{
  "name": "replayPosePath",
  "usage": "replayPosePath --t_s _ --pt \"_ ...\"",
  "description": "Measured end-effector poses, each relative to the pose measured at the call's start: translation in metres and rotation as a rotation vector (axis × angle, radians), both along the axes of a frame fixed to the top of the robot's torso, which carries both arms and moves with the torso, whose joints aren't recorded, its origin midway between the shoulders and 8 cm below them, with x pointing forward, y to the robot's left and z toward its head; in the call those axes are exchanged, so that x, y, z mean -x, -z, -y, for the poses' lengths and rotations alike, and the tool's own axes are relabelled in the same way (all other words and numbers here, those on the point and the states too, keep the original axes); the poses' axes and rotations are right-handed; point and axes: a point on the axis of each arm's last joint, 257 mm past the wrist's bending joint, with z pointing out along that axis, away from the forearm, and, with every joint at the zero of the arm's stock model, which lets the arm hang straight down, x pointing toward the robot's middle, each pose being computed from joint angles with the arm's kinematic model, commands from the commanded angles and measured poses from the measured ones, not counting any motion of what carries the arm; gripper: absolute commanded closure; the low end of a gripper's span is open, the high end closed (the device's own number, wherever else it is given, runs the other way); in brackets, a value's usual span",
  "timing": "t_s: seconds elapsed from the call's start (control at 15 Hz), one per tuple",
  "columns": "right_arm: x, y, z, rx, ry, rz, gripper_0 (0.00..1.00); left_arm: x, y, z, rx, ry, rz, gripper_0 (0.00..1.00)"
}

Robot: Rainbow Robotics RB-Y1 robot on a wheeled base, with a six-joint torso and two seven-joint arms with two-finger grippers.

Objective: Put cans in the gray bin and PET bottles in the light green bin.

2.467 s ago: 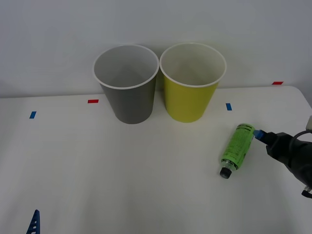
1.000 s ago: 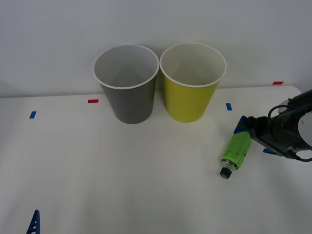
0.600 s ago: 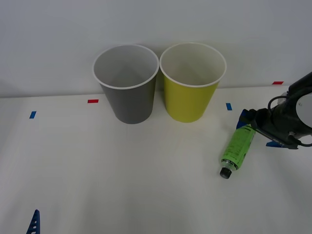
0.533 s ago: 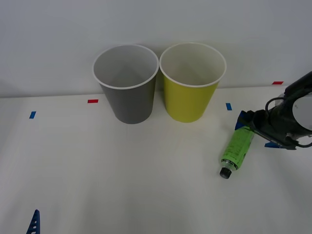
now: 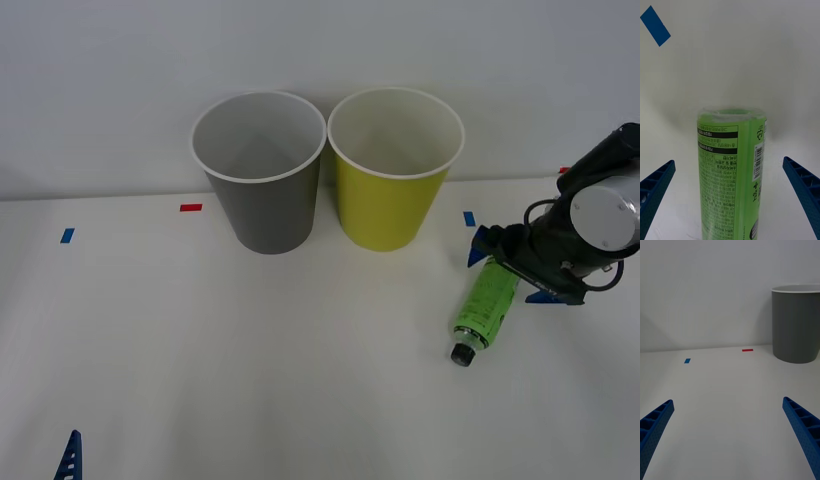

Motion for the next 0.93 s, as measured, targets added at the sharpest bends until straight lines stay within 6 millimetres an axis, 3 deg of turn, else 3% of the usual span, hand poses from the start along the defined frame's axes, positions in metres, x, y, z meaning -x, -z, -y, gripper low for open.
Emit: replayPosePath --t_s 0.27,0.93 --pt "-0.001 0.002 0.008 0.031 -0.002 -0.024 0.0 0.0 0.0 0.0 0.0 0.0 0.0 0.0" --pt "-0.005 0.021 0.006 0.018 -0.016 -0.068 0.0 0.0 0.0 0.0 0.0 0.0 0.0 0.0"
